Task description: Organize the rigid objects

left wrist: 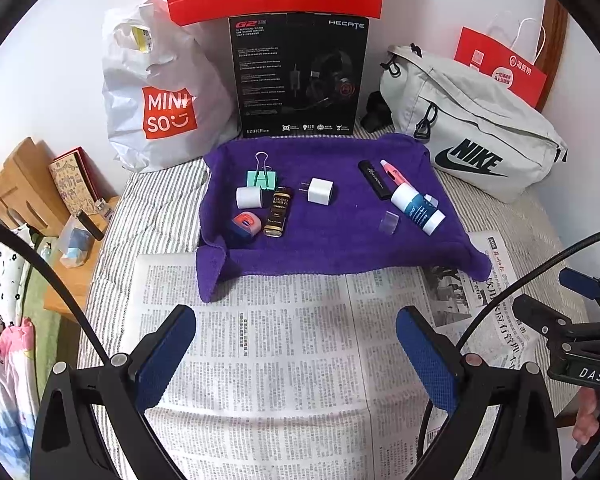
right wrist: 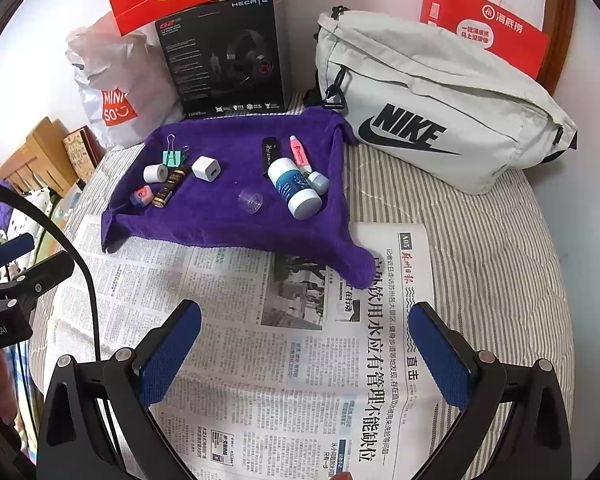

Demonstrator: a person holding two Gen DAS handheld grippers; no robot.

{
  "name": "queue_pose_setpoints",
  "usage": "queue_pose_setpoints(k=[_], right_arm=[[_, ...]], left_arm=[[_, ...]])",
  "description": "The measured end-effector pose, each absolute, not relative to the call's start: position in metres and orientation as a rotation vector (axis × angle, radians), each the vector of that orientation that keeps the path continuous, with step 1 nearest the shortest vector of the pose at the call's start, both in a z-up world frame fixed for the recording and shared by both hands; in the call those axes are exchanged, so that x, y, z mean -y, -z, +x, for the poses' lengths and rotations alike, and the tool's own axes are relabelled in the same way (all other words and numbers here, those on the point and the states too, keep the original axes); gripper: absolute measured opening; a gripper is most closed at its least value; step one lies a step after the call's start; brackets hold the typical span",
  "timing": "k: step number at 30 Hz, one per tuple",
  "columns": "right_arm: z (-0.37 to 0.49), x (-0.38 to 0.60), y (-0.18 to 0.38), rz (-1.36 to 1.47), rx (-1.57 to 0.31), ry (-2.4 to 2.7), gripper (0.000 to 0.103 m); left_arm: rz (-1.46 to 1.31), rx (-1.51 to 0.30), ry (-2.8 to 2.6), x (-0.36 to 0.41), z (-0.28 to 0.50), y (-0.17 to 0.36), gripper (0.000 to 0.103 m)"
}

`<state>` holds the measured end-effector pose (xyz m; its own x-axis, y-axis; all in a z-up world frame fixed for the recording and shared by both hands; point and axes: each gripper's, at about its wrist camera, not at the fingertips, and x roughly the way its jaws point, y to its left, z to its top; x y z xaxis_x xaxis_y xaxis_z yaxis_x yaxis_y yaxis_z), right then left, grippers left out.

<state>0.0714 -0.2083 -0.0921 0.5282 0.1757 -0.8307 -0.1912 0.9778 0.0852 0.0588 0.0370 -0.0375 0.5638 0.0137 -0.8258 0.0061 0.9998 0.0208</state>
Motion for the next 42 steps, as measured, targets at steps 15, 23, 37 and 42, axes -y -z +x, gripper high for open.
queue_pose_setpoints(k=[15,23,37,42], right_arm=[[0.0687,0.2053,0.0920,-0.022,-0.994,-0.221,0.102],[0.0676,0.2045,0.0928,-0.026,-1.000,-0.219,0.102],[0.0667,0.2036,0.0938,-0.029,-1.002,-0.218,0.102],[0.0665,0.2042,0.0943,-0.030,-1.007,-0.216,0.102]], left_arm=[[0.021,-0.974,-0.008,-0.0379,0.0563,0.0375,0.101],[0.021,-0.983,-0.013,-0.0386,0.0553,0.0393,0.101],[0.028,-0.985,-0.009,-0.0393,0.0545,0.0375,0.101],[0.026,-0.986,-0.012,-0.0381,0.0540,0.0383,0.101]])
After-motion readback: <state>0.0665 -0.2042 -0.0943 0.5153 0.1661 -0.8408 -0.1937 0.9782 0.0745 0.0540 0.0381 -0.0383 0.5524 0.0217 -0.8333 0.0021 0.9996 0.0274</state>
